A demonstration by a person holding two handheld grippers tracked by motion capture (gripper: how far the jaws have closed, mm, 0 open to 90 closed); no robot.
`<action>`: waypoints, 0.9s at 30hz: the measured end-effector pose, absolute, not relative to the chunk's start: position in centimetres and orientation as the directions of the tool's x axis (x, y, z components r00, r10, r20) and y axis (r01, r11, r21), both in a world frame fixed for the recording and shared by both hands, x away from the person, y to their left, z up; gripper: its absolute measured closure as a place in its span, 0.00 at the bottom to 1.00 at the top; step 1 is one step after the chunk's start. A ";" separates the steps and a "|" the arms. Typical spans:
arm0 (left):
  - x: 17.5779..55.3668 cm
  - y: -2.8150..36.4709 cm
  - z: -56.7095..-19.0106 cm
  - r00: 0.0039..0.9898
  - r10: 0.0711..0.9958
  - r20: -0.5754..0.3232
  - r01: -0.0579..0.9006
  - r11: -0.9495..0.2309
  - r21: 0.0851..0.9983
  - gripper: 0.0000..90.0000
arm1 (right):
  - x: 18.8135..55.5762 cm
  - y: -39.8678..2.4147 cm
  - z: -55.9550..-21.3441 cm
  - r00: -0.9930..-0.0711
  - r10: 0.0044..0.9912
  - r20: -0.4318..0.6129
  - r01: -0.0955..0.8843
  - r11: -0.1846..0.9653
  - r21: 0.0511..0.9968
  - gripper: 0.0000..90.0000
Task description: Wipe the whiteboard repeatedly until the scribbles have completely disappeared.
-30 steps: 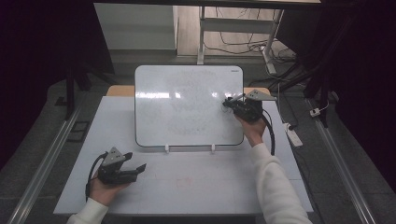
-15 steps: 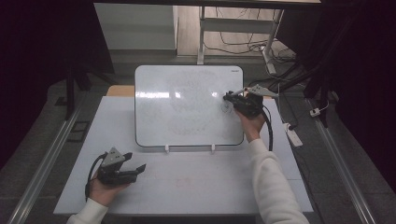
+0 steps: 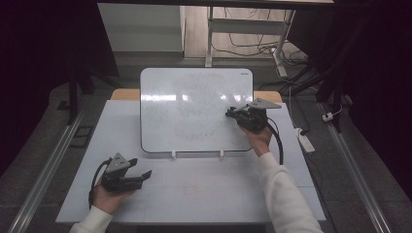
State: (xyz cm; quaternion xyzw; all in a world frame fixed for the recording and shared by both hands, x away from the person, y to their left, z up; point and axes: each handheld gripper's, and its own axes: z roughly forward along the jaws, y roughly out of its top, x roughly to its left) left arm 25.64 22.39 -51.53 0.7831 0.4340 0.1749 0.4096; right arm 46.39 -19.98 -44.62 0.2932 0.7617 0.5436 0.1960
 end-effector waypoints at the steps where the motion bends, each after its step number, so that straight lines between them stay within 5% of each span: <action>1: 25.6 22.4 -51.5 0.562 0.823 -0.080 0.536 -0.289 0.793 0.31 | 46.6 -20.4 -44.5 -0.739 0.673 0.026 0.234 0.220 0.947 0.86; 6: 25.5 22.4 -51.4 0.561 0.824 -0.080 0.532 -0.284 0.798 0.31 | 47.6 -22.8 -43.9 -0.665 0.739 0.111 0.259 0.088 0.962 0.86; 11: 25.6 22.3 -51.5 0.564 0.822 -0.080 0.535 -0.289 0.794 0.31 | 46.0 -20.6 -45.1 -0.745 0.666 0.036 0.243 0.220 0.945 0.86; 17: 25.5 22.4 -51.4 0.562 0.823 -0.079 0.530 -0.285 0.798 0.31 | 47.3 -23.4 -44.1 -0.662 0.741 0.114 0.270 0.093 0.958 0.86; 23: 25.6 22.3 -51.5 0.563 0.823 -0.078 0.533 -0.289 0.795 0.31 | 46.1 -21.6 -44.8 -0.723 0.689 0.051 0.260 0.203 0.944 0.86; 27: 25.5 22.3 -51.4 0.562 0.824 -0.079 0.531 -0.286 0.798 0.31 | 46.7 -23.1 -44.3 -0.671 0.736 0.085 0.268 0.134 0.954 0.86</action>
